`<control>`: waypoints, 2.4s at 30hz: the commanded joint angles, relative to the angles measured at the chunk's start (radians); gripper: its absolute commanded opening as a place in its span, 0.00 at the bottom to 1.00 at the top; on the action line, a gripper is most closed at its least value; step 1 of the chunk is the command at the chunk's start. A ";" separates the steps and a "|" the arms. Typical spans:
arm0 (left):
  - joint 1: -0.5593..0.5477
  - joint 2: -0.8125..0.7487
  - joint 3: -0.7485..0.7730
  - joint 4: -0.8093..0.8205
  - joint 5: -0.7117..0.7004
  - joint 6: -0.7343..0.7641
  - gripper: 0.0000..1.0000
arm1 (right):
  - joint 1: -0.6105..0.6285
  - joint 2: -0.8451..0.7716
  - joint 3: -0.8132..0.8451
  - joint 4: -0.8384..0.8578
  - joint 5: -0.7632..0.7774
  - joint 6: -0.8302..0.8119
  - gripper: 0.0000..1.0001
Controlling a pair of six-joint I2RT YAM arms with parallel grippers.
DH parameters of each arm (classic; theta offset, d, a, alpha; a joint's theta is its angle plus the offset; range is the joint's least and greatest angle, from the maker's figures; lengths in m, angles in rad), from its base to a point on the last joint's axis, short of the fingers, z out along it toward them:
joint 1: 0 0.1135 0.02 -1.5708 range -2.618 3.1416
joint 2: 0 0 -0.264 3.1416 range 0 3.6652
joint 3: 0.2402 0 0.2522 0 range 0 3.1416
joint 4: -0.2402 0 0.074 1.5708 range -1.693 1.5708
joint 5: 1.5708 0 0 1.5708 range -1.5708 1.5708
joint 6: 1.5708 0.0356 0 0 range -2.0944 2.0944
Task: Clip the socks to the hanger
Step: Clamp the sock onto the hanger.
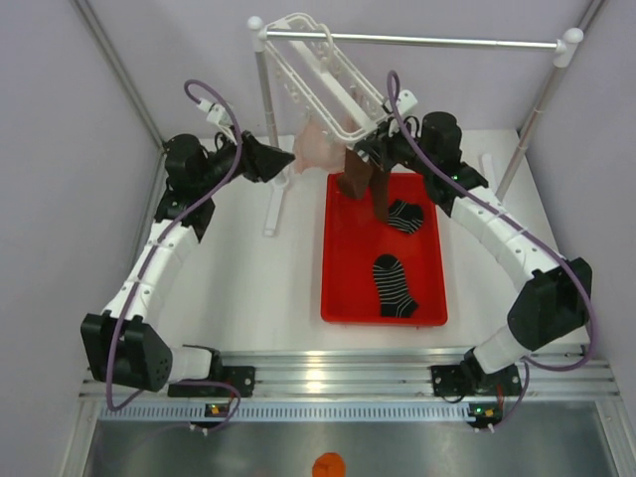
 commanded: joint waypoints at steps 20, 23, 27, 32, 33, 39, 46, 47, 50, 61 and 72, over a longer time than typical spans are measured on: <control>-0.172 0.192 0.190 0.132 0.190 0.605 0.60 | -0.058 -0.050 0.020 0.021 -0.066 -0.036 0.00; -0.175 0.214 0.201 0.139 0.177 0.618 0.59 | -0.060 -0.050 0.022 0.019 -0.085 -0.035 0.00; -0.179 0.226 0.202 0.152 0.147 0.642 0.59 | -0.060 -0.050 0.020 0.021 -0.100 -0.032 0.00; -0.179 0.226 0.196 0.149 0.114 0.687 0.57 | -0.061 -0.047 0.019 0.021 -0.108 -0.033 0.00; -0.179 0.228 0.198 0.148 0.095 0.691 0.56 | -0.061 -0.047 0.017 0.021 -0.111 -0.033 0.00; -0.179 0.243 0.207 0.149 0.084 0.702 0.56 | -0.064 -0.047 0.017 0.021 -0.122 -0.035 0.00; -0.181 0.269 0.240 0.157 0.086 0.674 0.55 | -0.073 -0.041 0.023 -0.011 -0.123 -0.038 0.00; -0.181 0.268 0.242 0.157 0.086 0.671 0.55 | -0.077 -0.042 0.023 -0.011 -0.116 -0.038 0.00; -0.181 0.255 0.239 0.145 0.091 0.667 0.55 | -0.096 -0.038 0.028 -0.010 -0.094 -0.036 0.00; -0.164 0.160 0.158 0.097 0.029 0.572 0.57 | -0.198 0.044 0.108 0.010 -0.080 -0.036 0.00; -0.107 0.122 0.116 0.093 -0.072 0.473 0.58 | -0.210 0.125 0.189 0.081 0.030 -0.067 0.00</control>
